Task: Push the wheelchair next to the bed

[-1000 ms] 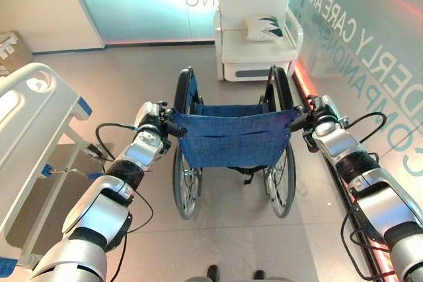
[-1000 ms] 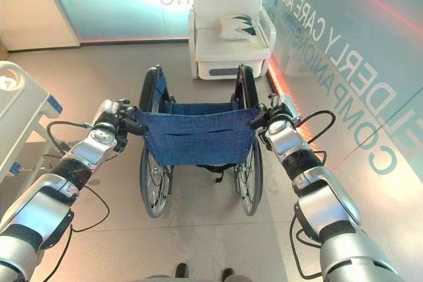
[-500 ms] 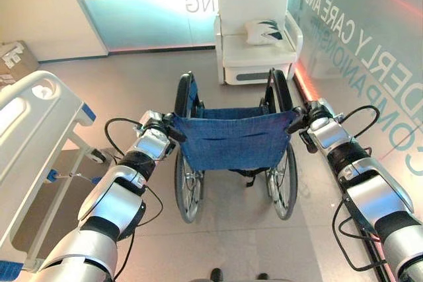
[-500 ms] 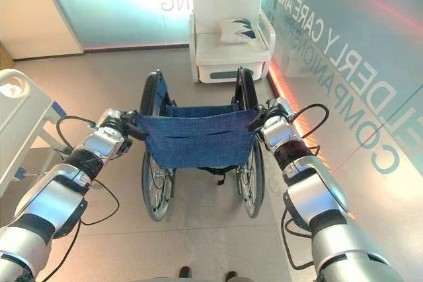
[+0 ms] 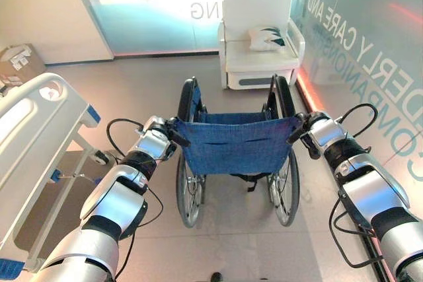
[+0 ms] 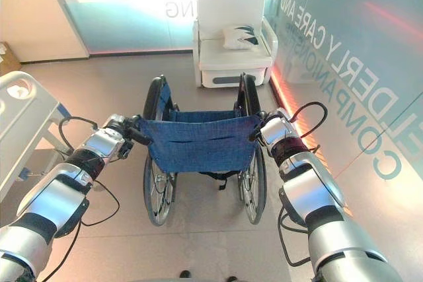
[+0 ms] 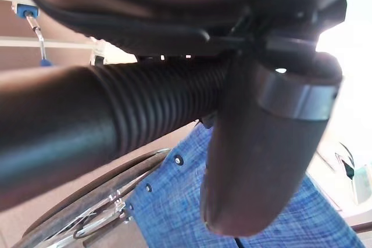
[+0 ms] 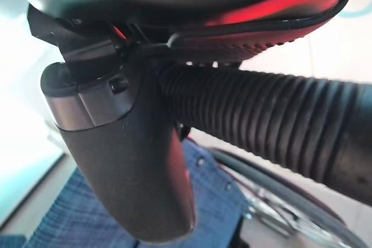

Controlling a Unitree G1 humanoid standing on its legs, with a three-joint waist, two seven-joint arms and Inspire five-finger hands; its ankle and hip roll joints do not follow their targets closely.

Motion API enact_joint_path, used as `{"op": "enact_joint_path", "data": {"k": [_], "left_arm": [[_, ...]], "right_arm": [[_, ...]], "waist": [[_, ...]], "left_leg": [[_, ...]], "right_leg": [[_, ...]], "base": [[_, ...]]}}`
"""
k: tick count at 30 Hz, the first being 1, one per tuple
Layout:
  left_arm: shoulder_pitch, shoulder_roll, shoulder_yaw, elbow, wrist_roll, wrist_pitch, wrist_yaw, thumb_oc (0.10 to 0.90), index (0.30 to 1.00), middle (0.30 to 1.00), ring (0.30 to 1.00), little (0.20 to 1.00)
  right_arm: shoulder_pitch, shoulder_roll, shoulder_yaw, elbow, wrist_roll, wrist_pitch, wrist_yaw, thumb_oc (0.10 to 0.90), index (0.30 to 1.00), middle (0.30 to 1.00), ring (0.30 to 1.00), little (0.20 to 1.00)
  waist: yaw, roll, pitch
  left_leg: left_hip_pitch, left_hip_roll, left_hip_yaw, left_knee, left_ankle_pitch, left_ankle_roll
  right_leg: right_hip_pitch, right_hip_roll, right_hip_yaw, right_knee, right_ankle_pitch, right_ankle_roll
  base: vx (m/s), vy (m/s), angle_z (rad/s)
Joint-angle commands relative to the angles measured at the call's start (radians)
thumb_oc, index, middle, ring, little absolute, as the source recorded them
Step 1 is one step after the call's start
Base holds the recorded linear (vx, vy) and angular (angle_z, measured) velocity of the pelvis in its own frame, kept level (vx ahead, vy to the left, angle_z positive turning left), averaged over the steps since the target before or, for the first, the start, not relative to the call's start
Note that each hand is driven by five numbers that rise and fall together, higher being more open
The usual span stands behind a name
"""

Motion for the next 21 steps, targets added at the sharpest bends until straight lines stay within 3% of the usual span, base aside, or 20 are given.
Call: {"op": "enact_joint_path", "data": {"k": [1, 8, 18, 21], "left_arm": [[-0.029, 0.065, -0.014, 0.137, 0.056, 0.021, -0.012, 0.800, 0.900, 0.900, 0.900, 0.900], [-0.023, 0.067, -0.016, 0.129, 0.076, 0.016, -0.034, 0.800, 0.900, 0.900, 0.900, 0.900], [0.002, 0.057, -0.017, 0.116, 0.048, 0.064, -0.103, 0.800, 0.900, 0.900, 0.900, 0.900], [0.018, 0.055, -0.015, 0.105, 0.058, 0.082, -0.119, 0.800, 0.900, 0.900, 0.900, 0.900]], "right_arm": [[0.004, -0.070, 0.084, 0.159, -0.079, 0.117, 0.103, 0.800, 0.900, 0.900, 0.900, 0.900], [0.026, -0.066, 0.074, 0.214, 0.030, 0.095, 0.149, 0.800, 0.900, 0.900, 0.900, 0.900], [0.015, -0.071, 0.054, 0.129, 0.178, -0.022, -0.004, 0.800, 0.900, 0.900, 0.900, 0.900], [0.018, -0.074, 0.048, 0.095, 0.187, -0.026, -0.018, 0.800, 0.900, 0.900, 0.900, 0.900]], "waist": [[0.015, -0.034, 0.033], [0.022, -0.037, 0.035], [0.023, -0.034, 0.038], [0.023, -0.032, 0.039]], "left_leg": [[-0.014, -0.061, 0.049, 0.035, -0.066, 0.011], [-0.013, -0.059, 0.046, 0.031, -0.063, 0.009], [-0.015, -0.063, 0.037, 0.034, -0.061, 0.006], [-0.016, -0.064, 0.035, 0.036, -0.062, 0.006]], "right_leg": [[-0.074, -0.012, 0.048, 0.054, 0.047, 0.004], [-0.073, -0.012, 0.045, 0.054, 0.047, 0.002], [-0.076, -0.013, 0.047, 0.057, 0.049, 0.002], [-0.076, -0.013, 0.048, 0.057, 0.049, 0.002]], "base": [[0.00, 0.000, 0.00], [0.00, 0.000, 0.00], [0.00, 0.000, 0.00], [0.00, 0.000, 0.00]]}}
